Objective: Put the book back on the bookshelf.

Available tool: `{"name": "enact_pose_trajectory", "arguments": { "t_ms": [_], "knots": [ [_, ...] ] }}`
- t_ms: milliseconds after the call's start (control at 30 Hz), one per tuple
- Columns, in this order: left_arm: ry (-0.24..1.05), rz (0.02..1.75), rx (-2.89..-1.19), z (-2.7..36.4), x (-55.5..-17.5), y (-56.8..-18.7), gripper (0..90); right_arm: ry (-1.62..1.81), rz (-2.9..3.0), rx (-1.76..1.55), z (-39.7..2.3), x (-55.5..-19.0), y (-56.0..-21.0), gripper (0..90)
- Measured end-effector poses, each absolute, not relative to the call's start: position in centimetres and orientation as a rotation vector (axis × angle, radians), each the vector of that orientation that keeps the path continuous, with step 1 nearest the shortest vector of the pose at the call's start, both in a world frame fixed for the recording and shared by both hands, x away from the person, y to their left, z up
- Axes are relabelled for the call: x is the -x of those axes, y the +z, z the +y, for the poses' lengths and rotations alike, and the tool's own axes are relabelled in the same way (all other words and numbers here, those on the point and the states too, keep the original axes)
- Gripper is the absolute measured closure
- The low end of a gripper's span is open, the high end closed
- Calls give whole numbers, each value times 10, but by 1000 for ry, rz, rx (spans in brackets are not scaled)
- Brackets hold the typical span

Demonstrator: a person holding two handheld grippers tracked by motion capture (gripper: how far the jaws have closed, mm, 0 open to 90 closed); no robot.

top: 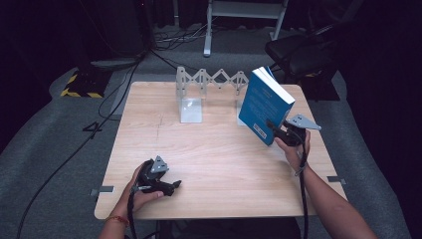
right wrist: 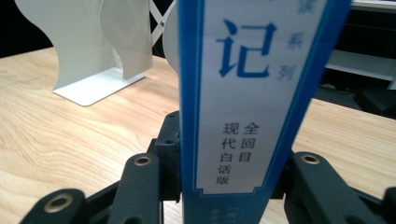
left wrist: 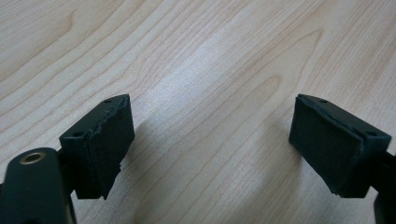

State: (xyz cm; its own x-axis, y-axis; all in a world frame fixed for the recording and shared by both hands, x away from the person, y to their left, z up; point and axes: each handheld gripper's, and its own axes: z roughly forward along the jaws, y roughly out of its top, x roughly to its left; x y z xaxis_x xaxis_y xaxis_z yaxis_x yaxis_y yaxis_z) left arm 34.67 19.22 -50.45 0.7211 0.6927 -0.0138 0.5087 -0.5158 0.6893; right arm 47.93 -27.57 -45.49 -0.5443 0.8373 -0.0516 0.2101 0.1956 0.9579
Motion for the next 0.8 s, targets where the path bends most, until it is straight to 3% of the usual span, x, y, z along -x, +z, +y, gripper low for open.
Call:
{"name": "enact_pose_trajectory", "arguments": {
  "t_ms": [800],
  "knots": [
    [348, 896, -2240, 192, -347, -504, 143, 1316, 1808, -1094, -228, -517, -452, 613]
  ]
}}
